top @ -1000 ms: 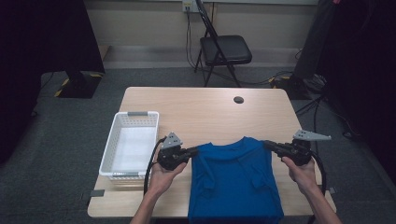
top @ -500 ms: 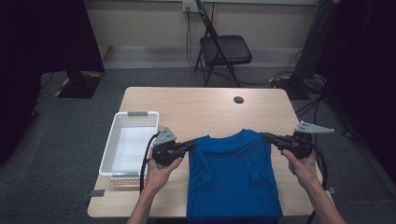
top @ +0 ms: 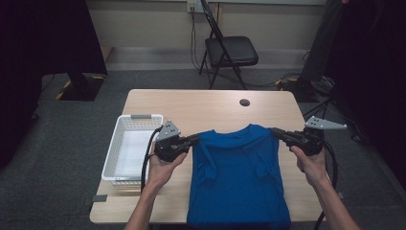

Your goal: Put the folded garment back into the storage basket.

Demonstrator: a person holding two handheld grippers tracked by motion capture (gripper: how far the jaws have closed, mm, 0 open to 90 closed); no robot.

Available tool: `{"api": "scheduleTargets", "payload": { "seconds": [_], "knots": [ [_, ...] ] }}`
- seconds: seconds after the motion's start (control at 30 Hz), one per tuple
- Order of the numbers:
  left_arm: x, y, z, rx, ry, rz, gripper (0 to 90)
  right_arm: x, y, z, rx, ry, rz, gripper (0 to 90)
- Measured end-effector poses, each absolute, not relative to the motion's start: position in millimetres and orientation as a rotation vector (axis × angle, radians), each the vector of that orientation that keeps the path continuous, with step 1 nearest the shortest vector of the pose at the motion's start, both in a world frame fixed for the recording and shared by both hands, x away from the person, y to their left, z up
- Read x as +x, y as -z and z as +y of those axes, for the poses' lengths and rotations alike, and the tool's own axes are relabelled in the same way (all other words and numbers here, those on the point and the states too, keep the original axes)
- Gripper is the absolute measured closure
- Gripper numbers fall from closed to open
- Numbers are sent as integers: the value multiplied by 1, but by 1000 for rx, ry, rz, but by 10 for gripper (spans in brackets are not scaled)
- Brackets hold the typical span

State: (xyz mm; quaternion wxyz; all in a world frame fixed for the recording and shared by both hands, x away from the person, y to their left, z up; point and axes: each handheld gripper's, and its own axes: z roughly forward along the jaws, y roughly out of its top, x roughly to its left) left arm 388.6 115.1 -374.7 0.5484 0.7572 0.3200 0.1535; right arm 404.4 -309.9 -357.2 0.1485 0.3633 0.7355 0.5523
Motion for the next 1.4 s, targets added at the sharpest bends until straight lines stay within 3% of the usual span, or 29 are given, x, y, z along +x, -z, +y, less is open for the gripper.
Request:
{"api": "scheduleTargets", "payload": {
  "seconds": [1.4],
  "knots": [
    [427,320,120,1700,-448,756,860,434,297,-300,1010,-1598,2015,867]
  ]
}}
